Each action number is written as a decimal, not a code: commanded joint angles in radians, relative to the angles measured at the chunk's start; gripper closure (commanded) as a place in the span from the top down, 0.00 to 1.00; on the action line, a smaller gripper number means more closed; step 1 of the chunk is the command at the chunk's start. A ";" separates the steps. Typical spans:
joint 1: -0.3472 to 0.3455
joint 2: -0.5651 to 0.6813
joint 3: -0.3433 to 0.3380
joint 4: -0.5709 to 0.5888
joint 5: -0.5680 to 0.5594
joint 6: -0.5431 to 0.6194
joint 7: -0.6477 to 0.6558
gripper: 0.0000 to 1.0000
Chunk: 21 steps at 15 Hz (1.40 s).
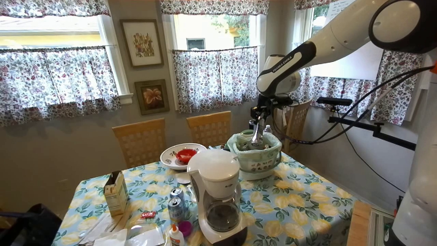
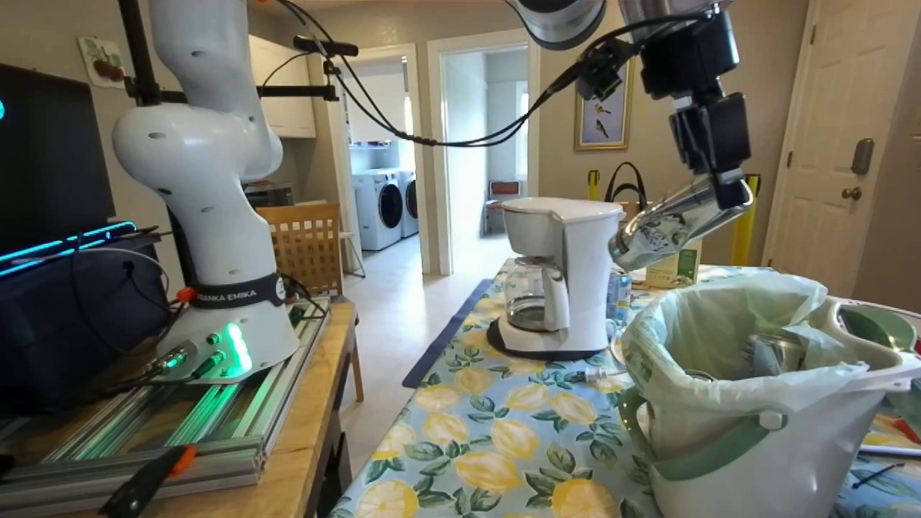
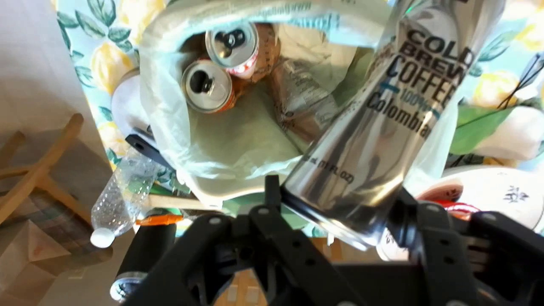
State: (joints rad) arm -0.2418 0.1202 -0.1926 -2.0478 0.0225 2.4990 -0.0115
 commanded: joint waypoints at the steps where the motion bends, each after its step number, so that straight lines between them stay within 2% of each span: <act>1: 0.024 -0.061 0.002 -0.101 -0.035 -0.095 -0.026 0.34; 5: 0.042 -0.048 0.001 -0.181 -0.113 -0.191 -0.029 0.34; 11: 0.061 -0.012 0.008 -0.289 -0.186 -0.171 -0.044 0.34; 16: 0.075 0.090 0.007 -0.299 -0.270 -0.097 -0.034 0.34; 21: 0.067 0.179 0.016 -0.286 -0.229 0.012 -0.070 0.34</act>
State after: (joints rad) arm -0.1706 0.2463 -0.1833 -2.3520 -0.2168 2.4549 -0.0511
